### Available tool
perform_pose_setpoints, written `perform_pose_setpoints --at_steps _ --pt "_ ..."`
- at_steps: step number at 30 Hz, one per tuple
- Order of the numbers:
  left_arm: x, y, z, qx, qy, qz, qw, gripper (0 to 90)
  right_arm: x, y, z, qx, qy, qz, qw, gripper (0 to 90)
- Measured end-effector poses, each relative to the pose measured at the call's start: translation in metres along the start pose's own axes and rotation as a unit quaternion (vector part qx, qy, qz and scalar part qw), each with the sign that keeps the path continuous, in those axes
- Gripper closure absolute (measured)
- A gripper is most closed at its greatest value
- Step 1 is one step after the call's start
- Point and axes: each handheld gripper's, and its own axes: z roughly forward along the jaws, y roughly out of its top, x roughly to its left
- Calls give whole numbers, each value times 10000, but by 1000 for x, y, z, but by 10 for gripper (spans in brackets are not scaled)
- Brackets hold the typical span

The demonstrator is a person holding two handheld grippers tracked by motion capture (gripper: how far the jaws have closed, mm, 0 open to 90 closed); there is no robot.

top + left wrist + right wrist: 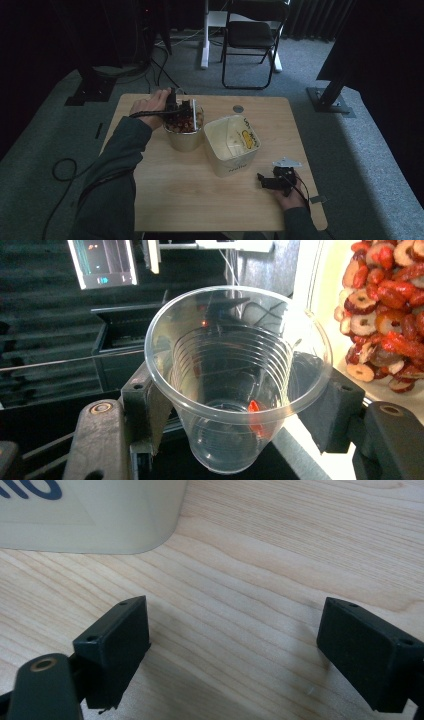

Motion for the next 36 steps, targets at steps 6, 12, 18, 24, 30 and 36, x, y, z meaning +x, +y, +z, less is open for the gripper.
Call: perform_pose_setpoints --at_steps 6,12,18,24,30,36 --pt "8 -2 -6 -297 -78 -540 9981 357 0 0 0 2 -3 -4 10000 130" --pt "20 -10 -3 -710 -647 -1578 9828 349 0 0 0 2 -1 2 10000 130" --pt "29 -16 -6 -1048 -999 -2293 9625 339 0 0 0 0 -2 1 10000 131" --pt "38 -16 -11 -1297 -1113 -2694 9477 339 0 0 0 -1 -2 -1 10000 130" --pt "42 -10 -15 -1506 -1209 -2919 9367 336 0 0 0 1 5 -7 10000 131" --pt "45 1 -19 -1804 -1471 -3118 9212 332 0 0 0 -2 4 -14 10000 131"
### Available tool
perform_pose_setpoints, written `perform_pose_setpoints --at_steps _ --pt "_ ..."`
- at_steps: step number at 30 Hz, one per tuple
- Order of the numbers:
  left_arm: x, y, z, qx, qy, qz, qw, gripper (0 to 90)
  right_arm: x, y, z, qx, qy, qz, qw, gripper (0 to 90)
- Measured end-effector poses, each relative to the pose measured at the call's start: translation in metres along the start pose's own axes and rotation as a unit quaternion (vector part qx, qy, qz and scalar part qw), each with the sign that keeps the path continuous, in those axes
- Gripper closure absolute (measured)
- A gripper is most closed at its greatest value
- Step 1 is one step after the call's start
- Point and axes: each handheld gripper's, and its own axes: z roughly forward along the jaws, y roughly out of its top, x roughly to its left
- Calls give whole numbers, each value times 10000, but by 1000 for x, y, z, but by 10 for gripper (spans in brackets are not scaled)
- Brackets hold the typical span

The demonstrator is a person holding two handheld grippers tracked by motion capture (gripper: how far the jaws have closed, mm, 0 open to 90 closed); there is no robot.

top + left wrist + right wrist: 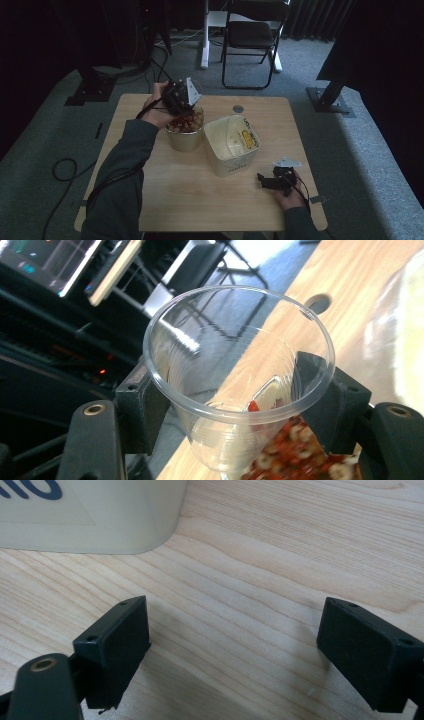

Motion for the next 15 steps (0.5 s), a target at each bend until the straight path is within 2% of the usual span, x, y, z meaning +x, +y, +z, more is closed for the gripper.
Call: perform_pose_setpoints --at_steps 7,8,11,13,14,15 --pt "-6 11 1 -189 -224 -140 9995 329 0 0 0 1 3 -1 10000 131" --pt "-8 16 0 -281 -298 -211 9989 328 0 0 0 0 3 -3 10000 131" --pt "-11 24 -1 -423 -452 -260 9977 325 0 0 0 1 2 -2 10000 131" --pt "-11 24 -1 -423 -452 -260 9977 324 0 0 0 2 3 0 10000 131" --pt "-15 33 -1 -504 -601 -329 9964 322 0 0 0 3 0 -6 10000 131" --pt "-17 35 0 -500 -650 -346 9960 321 0 0 0 4 0 -5 10000 131"
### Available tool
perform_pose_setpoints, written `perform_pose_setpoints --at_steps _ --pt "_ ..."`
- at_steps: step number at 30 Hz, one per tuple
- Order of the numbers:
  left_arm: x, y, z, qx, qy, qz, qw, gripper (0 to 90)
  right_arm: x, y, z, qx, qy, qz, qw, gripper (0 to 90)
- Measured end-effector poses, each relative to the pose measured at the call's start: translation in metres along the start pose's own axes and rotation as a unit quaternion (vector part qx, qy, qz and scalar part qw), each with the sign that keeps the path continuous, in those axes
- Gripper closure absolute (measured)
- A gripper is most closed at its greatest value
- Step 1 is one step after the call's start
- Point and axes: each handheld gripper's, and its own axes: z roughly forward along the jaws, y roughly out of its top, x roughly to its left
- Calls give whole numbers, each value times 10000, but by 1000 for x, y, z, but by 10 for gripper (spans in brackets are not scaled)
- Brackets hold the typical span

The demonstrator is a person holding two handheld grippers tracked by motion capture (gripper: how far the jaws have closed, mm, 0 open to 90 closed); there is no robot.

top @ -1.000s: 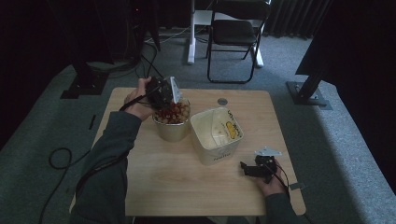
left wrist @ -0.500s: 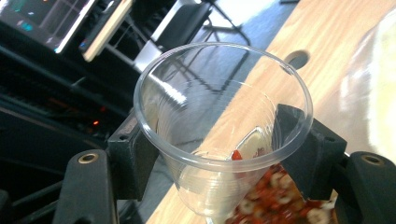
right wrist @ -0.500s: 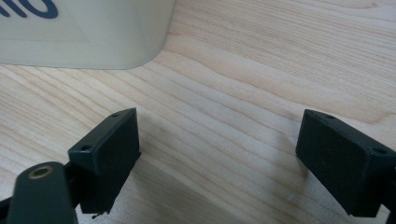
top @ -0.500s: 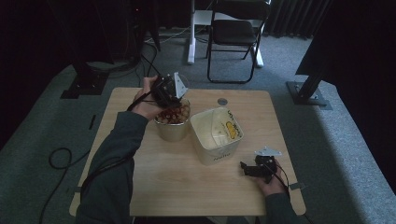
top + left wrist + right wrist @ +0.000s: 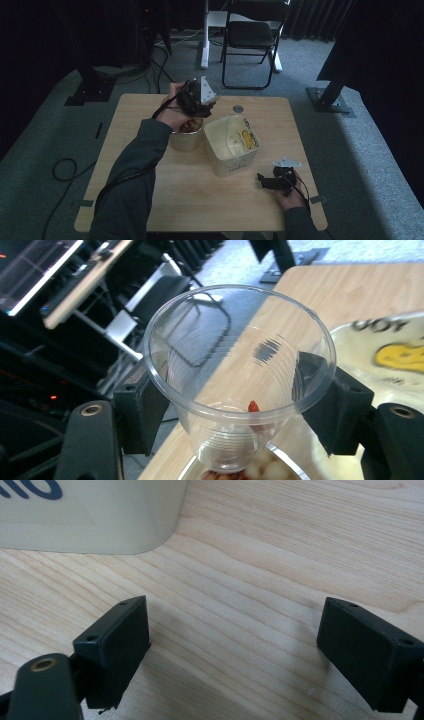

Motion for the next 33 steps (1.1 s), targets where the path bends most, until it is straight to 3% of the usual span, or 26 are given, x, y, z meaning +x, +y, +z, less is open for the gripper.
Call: perform_pose_setpoints --at_steps 2,3,10,13,17,21,22,23,24,25,28,31,33 --pt "0 0 0 0 0 0 10000 319 0 0 0 -1 -1 -3 10000 131" --pt "-8 12 5 -73 -258 -51 9996 310 0 0 0 2 9 2 10000 131" --pt "-21 30 10 -364 -715 -320 9963 310 0 0 -1 12 17 -14 10000 131" --pt "-25 34 11 -389 -799 -309 9956 309 0 0 -1 7 20 -17 10000 131" --pt "-35 45 14 -470 -1081 -341 9924 307 0 0 -1 6 20 -15 10000 131" --pt "-44 50 16 -522 -1228 -269 9907 303 0 0 -1 4 14 -22 10000 131" --pt "-49 52 17 -581 -1352 -254 9888 301 0 0 -1 4 12 -23 10000 131" --pt "-49 52 17 -581 -1352 -254 9888 298 0 0 -1 4 12 -23 10000 131" --pt "-53 54 19 -607 -1477 -250 9868 296 0 0 -1 11 21 -11 10000 131" --pt "-53 54 19 -607 -1477 -250 9868 291 0 0 -1 11 21 -11 10000 131" --pt "-59 57 22 -610 -1689 -207 9835 278 0 0 -1 3 17 -18 10000 131" --pt "-61 57 23 -618 -1755 -195 9823 230 0 0 -1 5 21 -16 10000 131" --pt "-63 56 24 -563 -1745 -139 9829 180 0 0 -1 5 16 -16 10000 131"
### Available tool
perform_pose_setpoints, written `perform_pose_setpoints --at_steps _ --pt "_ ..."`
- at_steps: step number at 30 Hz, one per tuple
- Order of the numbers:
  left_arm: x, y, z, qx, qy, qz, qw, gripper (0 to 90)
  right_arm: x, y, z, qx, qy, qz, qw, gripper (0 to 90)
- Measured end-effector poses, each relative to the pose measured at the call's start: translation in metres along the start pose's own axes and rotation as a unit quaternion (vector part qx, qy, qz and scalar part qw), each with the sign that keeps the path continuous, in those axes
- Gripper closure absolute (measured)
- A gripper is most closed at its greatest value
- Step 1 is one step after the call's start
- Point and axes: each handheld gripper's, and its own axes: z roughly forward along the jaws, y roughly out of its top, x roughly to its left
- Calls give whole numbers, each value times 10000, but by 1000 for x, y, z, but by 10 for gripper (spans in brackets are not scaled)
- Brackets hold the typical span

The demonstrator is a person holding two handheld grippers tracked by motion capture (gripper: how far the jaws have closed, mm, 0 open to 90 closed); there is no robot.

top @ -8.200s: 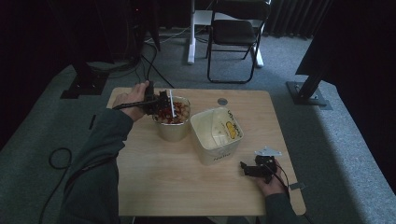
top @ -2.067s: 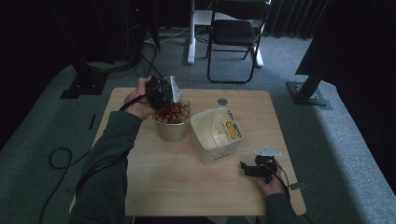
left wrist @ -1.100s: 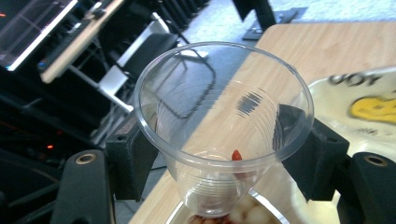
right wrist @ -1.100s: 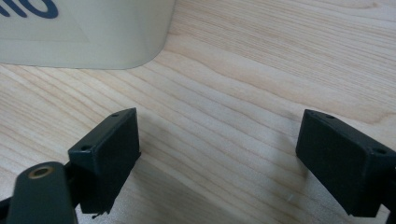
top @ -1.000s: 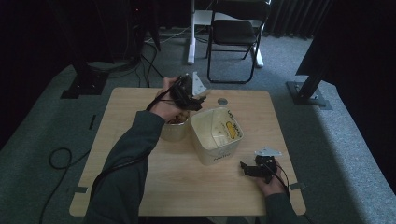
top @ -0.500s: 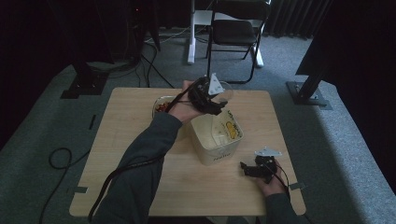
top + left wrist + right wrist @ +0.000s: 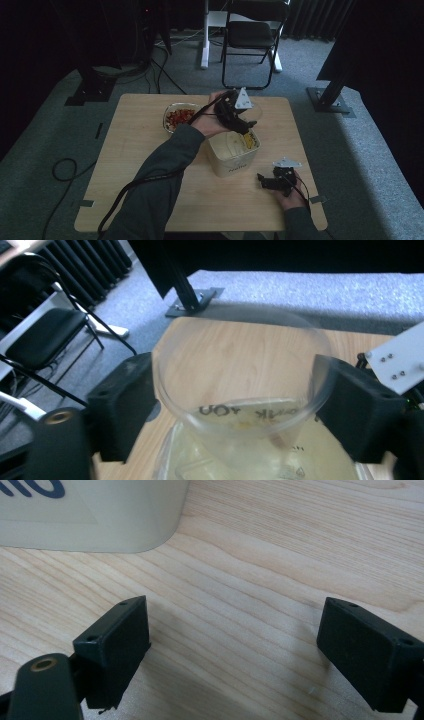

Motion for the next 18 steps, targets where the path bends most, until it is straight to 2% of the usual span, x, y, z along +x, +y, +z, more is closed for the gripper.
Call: perform_pose_setpoints --at_steps 8,18 --pt "4 -1 -5 -4 107 -30 9999 165 0 0 0 -1 2 3 10000 131" --pt "14 -10 -14 -43 242 -171 9996 165 0 0 0 0 0 2 10000 131"
